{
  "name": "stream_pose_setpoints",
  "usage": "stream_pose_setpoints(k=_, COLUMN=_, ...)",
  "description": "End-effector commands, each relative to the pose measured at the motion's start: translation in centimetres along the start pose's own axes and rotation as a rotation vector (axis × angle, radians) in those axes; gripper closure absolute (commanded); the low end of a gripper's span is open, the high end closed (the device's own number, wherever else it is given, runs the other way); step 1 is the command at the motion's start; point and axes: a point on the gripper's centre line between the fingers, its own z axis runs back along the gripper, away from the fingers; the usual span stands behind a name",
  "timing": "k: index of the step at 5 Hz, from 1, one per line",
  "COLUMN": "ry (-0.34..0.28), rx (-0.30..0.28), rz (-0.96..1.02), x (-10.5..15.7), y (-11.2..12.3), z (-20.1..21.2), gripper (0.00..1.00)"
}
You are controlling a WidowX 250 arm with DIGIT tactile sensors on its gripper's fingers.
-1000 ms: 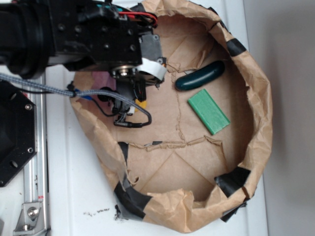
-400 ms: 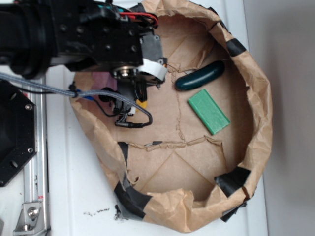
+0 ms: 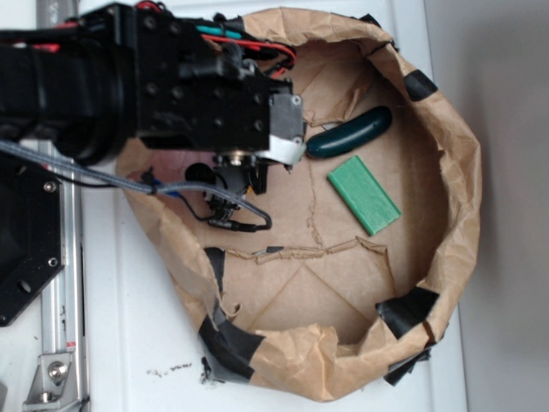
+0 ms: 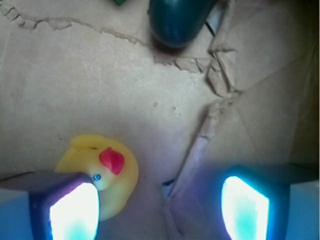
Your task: Grab the yellow duck.
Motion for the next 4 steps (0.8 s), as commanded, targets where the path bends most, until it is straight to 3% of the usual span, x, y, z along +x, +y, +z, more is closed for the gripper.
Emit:
stream_pose_setpoints(k=1, ry=-0.011, rx=-0.004, rz=0.028, x=0.43, y=-0.35, z=-1.29, gripper=0.0)
stream_pose_setpoints(k=4, ry=0.005, rx=-0.037, rz=0.0, x=0.87, y=-0.87, z=-2.09, gripper=0.0)
